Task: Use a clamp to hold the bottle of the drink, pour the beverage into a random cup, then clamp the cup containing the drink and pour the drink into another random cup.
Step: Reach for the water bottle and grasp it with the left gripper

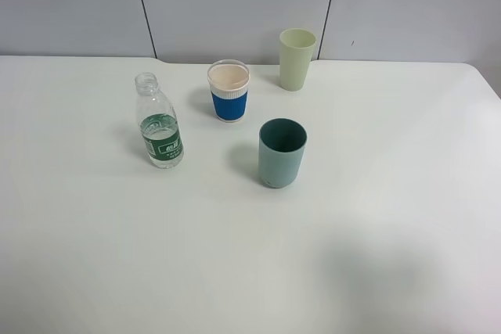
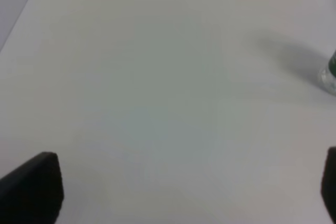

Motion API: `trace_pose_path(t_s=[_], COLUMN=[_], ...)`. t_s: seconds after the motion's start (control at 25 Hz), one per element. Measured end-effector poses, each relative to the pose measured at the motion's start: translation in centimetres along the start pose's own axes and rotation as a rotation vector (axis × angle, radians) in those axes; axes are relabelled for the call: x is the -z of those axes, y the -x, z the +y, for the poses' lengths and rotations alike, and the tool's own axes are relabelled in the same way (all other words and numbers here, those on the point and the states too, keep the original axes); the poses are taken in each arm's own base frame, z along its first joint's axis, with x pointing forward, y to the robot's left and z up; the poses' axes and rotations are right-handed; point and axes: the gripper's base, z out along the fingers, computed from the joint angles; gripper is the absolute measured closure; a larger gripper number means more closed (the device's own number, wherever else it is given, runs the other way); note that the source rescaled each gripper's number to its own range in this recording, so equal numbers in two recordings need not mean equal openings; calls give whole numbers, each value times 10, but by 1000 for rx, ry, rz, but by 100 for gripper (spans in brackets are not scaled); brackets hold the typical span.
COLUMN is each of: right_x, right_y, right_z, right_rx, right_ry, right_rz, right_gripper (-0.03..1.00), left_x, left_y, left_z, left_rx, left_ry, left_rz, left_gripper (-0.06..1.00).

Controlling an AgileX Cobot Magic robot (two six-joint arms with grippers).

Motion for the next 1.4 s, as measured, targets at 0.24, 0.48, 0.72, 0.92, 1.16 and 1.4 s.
trace_pose_path(t_s=[0.24,0.48,0.72,0.92,1.16,1.4], right_x=[0,0,0,0,0,0], right_y=[0,0,0,0,0,0], right_z=[0,0,0,0,0,0], right_rx=[0,0,0,0,0,0], right_ry=[0,0,0,0,0,0], right_rz=[0,0,0,0,0,0], right_gripper=[27,27,27,27,27,27], left_x=[0,0,0,0,0,0], left_y=[0,0,0,0,0,0], left_z=[0,0,0,0,0,0], left_rx=[0,0,0,0,0,0], left_ry=[0,0,0,0,0,0], left_rz=[0,0,0,0,0,0], left_gripper=[-6,-6,-6,-6,-6,-6])
